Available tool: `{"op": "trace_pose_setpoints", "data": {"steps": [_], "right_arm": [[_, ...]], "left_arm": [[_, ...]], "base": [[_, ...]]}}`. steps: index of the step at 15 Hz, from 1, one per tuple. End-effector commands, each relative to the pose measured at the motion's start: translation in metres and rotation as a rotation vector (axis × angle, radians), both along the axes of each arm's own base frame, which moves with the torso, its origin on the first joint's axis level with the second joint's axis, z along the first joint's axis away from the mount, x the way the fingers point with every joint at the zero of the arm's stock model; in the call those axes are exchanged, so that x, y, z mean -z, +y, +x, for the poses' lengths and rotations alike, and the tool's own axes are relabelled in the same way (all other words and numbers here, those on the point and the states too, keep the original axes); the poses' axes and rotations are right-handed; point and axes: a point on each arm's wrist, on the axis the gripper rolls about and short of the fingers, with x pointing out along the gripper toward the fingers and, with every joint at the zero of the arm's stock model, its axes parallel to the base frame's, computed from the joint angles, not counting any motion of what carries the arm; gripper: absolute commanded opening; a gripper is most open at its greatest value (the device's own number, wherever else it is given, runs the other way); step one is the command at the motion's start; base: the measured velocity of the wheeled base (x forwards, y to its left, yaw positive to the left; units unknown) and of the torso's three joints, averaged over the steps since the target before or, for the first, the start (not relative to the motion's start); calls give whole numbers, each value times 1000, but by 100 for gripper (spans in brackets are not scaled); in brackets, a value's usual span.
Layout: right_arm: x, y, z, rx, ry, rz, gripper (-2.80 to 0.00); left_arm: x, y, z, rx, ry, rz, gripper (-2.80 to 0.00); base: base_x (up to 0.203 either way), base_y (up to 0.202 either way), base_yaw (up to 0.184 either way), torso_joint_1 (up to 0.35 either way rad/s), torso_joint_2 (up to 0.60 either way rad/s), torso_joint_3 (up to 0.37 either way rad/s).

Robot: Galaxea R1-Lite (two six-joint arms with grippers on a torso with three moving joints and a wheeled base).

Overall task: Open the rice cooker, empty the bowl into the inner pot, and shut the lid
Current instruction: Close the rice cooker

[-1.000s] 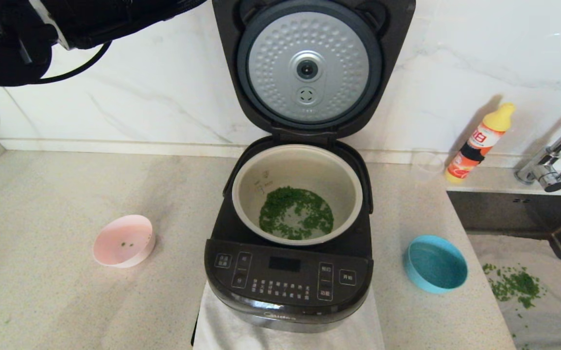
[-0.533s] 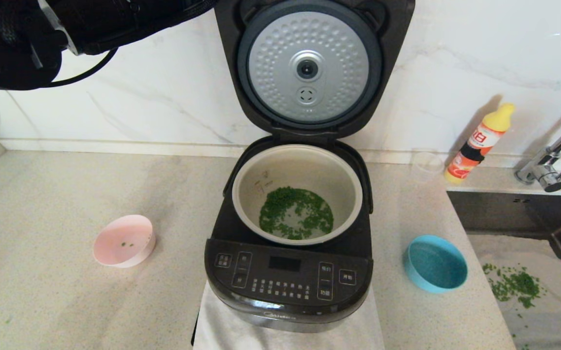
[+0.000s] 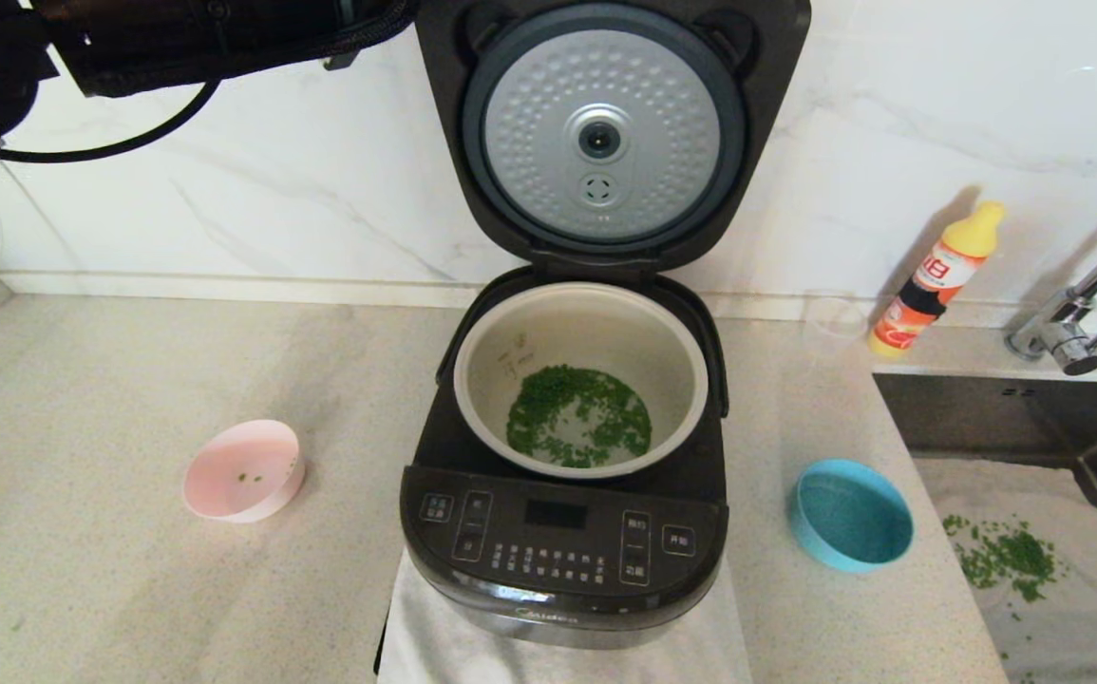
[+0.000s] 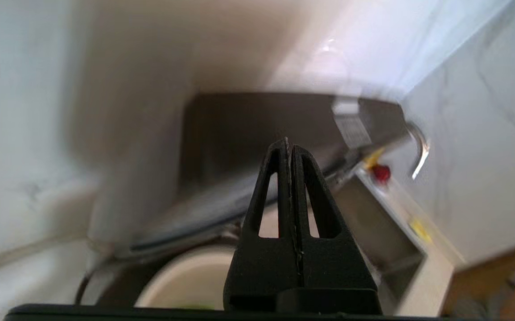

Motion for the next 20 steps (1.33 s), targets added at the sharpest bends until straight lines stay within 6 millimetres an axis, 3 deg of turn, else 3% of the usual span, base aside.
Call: {"op": "trace_pose_setpoints", "data": {"steps": [1,7,15,20], "right_arm": [[0,0,0,-1,1,0,-280],[0,0,0,-1,1,0,-280],[0,0,0,-1,1,0,-280],[0,0,0,-1,1,0,-280]], "left_arm": [[-7,4,-9,2,-15,-2,-280],[-18,9,-10,-18,-119,-43,-280],[13,2,44,-66,-152,-65,-280],[10,4,43,-65,-164,-71,-280]], "base": [[0,0,0,0,0,0],[0,0,0,0,0,0],[0,0,0,0,0,0],[0,0,0,0,0,0]]}}
